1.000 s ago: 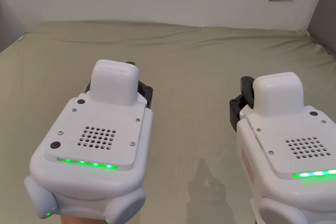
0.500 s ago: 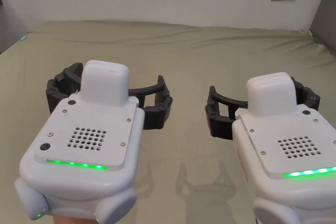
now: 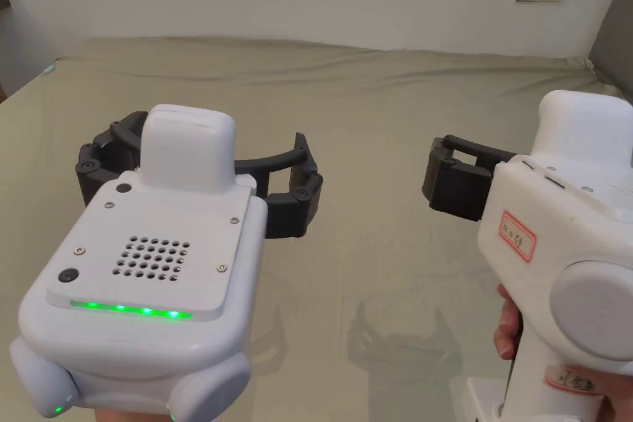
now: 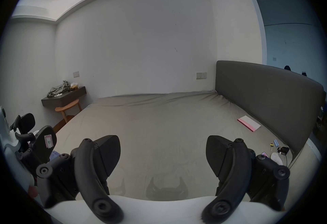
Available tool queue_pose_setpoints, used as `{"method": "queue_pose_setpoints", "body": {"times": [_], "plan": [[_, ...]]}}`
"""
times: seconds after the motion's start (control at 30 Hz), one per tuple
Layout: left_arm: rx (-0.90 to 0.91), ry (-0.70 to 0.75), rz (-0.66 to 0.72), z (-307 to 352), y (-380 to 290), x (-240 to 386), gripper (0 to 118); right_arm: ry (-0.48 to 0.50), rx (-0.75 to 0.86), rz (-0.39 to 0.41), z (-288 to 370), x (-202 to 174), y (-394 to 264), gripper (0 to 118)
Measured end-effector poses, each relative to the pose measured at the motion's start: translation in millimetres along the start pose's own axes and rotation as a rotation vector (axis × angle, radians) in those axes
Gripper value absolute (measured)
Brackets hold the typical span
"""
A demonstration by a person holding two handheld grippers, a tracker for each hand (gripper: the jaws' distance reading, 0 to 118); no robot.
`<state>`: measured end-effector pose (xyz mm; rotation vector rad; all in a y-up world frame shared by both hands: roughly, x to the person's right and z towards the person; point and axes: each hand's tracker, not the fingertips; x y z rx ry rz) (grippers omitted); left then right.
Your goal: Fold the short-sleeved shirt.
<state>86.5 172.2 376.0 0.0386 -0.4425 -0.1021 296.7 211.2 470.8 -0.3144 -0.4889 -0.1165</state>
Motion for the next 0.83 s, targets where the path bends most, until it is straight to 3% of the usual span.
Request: {"method": "queue_pose_setpoints", "body": {"times": [0.2,0.4,0.5,0.73,0.83], "plan": [[0.006,0.004,0.001,1.3,6.8,-5.8,118,-0.07,-0.032,0.059,0.2,-7.1,-0.2,103],[-0.004,-0.001,0.0,0.9,5.0,-5.3,118,-0.043,-0.014,0.069,-2.7,-5.9,-7.5,103],[-0.006,0.001,-0.002,2.1,5.3,-5.9,118,-0.108,-0.004,0.075,-2.5,-10.2,-10.6,103],[-0.01,0.003,0.017,1.6,6.3,-7.2,118,-0.009,-0.001,0.049,-2.1,-1.6,-9.3,103],[-0.008,0.003,0.013,2.1,5.9,-5.7,118,-0.037,0.138,0.156,-2.3,-5.3,-21.6,103]]}}
